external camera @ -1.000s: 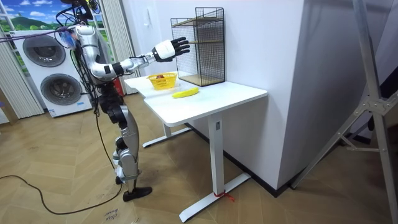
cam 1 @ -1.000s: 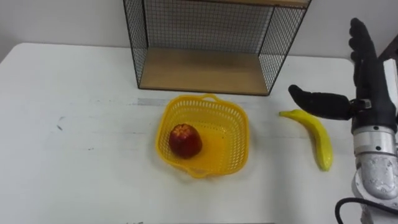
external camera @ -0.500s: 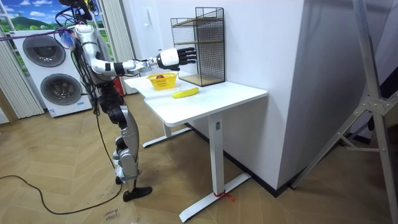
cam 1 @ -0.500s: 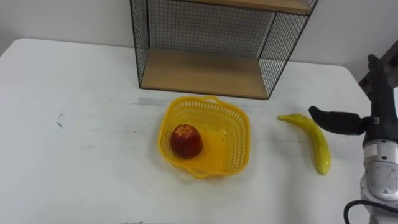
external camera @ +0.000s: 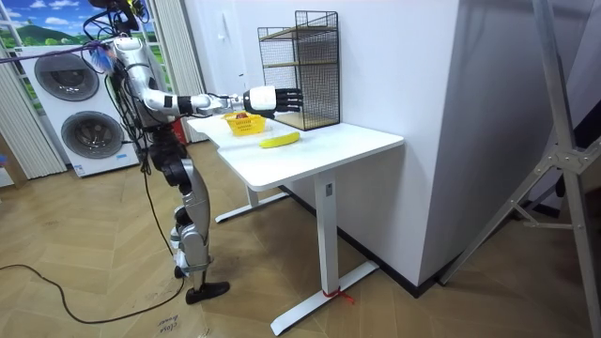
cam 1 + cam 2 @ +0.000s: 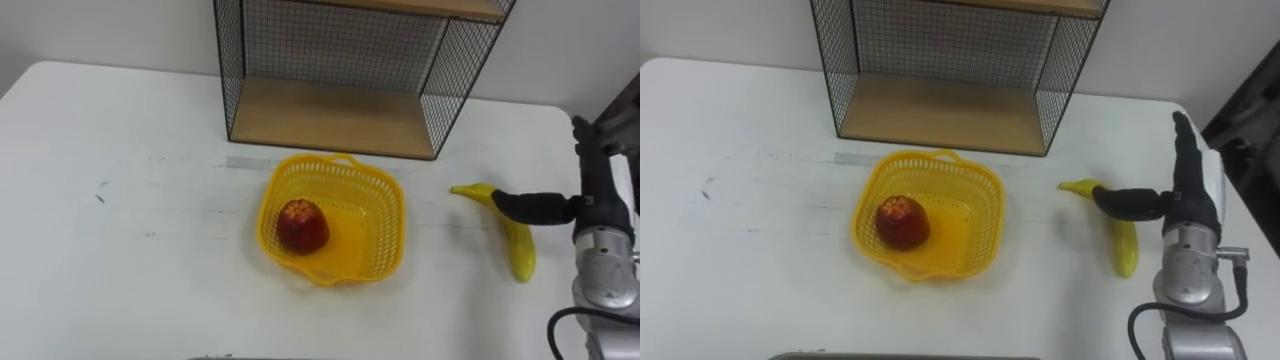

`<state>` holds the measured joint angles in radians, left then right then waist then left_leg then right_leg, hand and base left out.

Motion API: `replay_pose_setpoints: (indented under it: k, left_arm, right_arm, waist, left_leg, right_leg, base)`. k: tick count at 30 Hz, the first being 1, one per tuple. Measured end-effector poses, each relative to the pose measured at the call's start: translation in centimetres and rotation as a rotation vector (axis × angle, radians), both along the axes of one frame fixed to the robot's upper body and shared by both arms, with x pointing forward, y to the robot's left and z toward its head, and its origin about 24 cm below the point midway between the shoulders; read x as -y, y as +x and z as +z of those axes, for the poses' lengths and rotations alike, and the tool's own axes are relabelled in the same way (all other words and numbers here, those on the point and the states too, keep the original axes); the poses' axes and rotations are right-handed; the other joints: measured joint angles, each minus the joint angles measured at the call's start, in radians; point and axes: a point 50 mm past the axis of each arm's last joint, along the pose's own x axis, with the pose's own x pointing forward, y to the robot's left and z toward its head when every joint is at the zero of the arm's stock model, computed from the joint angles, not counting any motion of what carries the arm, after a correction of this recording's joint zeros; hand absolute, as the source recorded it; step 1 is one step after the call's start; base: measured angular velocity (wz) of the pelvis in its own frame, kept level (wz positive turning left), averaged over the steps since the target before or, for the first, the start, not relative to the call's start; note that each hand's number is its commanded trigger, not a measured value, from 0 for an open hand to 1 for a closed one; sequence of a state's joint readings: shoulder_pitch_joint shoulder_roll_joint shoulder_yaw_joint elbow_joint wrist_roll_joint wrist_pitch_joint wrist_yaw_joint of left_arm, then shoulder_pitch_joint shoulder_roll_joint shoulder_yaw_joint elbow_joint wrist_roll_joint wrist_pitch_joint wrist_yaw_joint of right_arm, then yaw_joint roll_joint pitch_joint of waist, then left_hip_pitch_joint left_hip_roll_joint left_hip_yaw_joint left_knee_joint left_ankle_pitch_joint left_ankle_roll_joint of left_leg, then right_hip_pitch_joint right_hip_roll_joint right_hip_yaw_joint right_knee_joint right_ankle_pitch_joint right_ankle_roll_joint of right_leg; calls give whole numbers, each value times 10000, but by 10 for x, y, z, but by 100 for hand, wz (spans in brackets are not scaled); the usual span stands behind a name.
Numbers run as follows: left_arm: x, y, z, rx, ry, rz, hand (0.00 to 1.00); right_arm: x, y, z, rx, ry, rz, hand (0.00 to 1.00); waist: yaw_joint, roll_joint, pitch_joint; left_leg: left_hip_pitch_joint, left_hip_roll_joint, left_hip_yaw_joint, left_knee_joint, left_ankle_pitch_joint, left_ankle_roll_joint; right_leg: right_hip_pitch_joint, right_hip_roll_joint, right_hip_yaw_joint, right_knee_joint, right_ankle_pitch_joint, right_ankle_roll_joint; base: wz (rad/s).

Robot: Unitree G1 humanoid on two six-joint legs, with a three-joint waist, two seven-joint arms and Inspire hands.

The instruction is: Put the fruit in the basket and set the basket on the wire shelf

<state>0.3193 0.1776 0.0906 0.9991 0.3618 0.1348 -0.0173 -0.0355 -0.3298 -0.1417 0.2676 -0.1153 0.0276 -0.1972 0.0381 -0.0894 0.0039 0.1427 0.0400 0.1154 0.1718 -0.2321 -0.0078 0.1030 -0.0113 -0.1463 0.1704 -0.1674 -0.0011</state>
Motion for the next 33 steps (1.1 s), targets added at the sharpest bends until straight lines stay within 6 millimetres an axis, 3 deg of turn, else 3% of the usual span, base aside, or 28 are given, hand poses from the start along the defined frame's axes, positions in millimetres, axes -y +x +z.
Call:
replay_pose_setpoints:
  k: [9,17,26,33]
  left_arm:
    - [-4,6,3,121,0,204,0]
    - [-5,-6,3,-402,-39,362,0]
    - [-9,-5,4,-461,8,312,0]
    - [-12,0,4,-388,115,173,0]
  right_arm:
    - [0,-1,-10,-1292,378,933,0]
    - [9,-7,-37,-3263,1080,1210,0]
    - [11,-5,-48,-3864,1422,1326,0]
    - [13,-7,-56,-4148,1518,1274,0]
  waist:
    - [-28,-62,-51]
    - [-29,29,-76]
    - [-31,-100,-20]
    - [-59,-185,-28]
  left_leg:
    - [-125,-6,-206,140,0,-1]
    - [-247,-26,-384,177,0,0]
    - [-301,-36,-476,274,2,-1]
    - [-245,-75,-636,318,1,0]
  right_leg:
    - [29,-24,-194,4,3,-5]
    - [4,-40,-285,47,-19,-29]
    - [22,-47,-360,0,-17,-32]
    - [171,-81,-488,-23,-18,-27]
  base:
    - [5]
    - [6]
    - [3]
    - [6]
